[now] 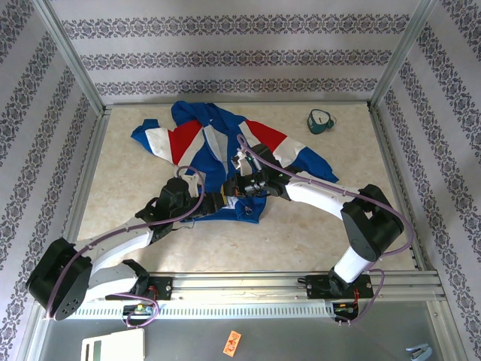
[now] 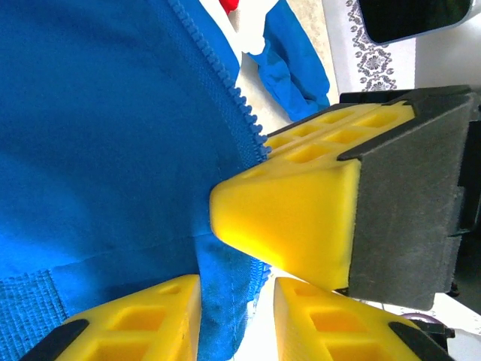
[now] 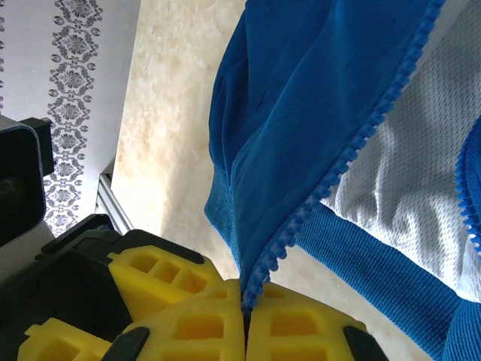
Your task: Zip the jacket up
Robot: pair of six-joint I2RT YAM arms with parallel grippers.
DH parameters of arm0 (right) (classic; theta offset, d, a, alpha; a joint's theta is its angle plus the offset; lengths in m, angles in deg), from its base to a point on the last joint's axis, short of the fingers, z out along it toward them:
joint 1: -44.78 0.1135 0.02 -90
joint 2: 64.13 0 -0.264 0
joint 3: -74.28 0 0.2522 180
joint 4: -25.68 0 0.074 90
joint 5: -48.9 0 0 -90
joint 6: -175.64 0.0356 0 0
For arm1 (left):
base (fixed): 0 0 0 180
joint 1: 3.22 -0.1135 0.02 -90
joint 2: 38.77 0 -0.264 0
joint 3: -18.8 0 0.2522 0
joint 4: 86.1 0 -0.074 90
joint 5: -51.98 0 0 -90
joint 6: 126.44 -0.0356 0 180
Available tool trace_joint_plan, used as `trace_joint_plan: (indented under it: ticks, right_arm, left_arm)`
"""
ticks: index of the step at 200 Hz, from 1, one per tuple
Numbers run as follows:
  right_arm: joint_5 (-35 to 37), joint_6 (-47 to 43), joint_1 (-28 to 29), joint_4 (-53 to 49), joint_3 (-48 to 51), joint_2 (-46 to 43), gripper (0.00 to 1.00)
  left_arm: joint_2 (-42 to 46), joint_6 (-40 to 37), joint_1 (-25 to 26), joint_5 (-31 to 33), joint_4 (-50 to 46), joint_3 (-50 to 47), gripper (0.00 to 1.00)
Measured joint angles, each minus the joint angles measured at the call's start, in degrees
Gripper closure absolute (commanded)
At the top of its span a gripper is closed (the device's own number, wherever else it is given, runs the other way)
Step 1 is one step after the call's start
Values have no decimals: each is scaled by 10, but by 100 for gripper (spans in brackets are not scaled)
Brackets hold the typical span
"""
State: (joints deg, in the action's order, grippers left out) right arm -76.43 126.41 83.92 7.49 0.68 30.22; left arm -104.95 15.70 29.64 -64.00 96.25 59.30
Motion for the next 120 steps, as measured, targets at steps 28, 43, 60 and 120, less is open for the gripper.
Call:
trace_joint_plan:
  ticks: [28, 43, 60, 120]
  right_arm:
    - [-1, 0, 0, 0, 0, 0, 100]
    - [-1, 0, 0, 0, 0, 0, 100]
    - [-1, 0, 0, 0, 0, 0, 100]
    - [0, 10, 0, 0, 0, 0, 61]
  left_arm:
    - [-7, 2, 0, -9, 7, 0, 72]
    - [-8, 4, 0, -12, 9, 0, 74]
    - [-8, 6, 0, -15, 11, 0, 85]
    - [-2, 8, -1, -12, 11, -1, 100]
